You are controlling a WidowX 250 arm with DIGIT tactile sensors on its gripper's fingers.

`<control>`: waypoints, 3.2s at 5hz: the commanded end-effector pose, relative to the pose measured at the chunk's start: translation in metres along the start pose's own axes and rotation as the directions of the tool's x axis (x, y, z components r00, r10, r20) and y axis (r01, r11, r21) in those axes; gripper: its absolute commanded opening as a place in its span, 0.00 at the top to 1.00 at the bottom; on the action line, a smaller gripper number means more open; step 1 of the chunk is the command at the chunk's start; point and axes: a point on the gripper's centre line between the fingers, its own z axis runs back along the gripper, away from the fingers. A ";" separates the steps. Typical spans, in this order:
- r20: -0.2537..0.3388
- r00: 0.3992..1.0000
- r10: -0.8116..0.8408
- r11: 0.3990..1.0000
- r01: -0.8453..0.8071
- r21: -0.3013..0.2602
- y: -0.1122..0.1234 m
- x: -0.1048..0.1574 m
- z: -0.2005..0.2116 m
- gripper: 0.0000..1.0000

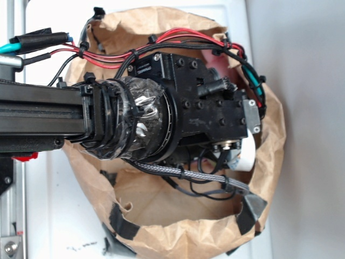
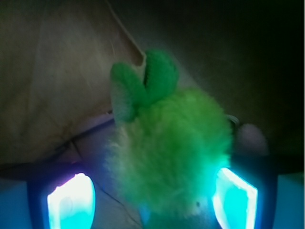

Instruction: Grab the green animal.

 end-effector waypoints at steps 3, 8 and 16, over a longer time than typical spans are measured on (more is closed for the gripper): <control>0.037 0.999 -0.007 0.996 0.004 0.090 0.001 0.026 -0.011 0.00; 0.140 0.973 0.185 0.983 -0.186 -0.009 0.032 -0.007 0.085 1.00; -0.061 0.706 0.706 0.700 -0.683 0.208 -0.044 -0.023 0.158 1.00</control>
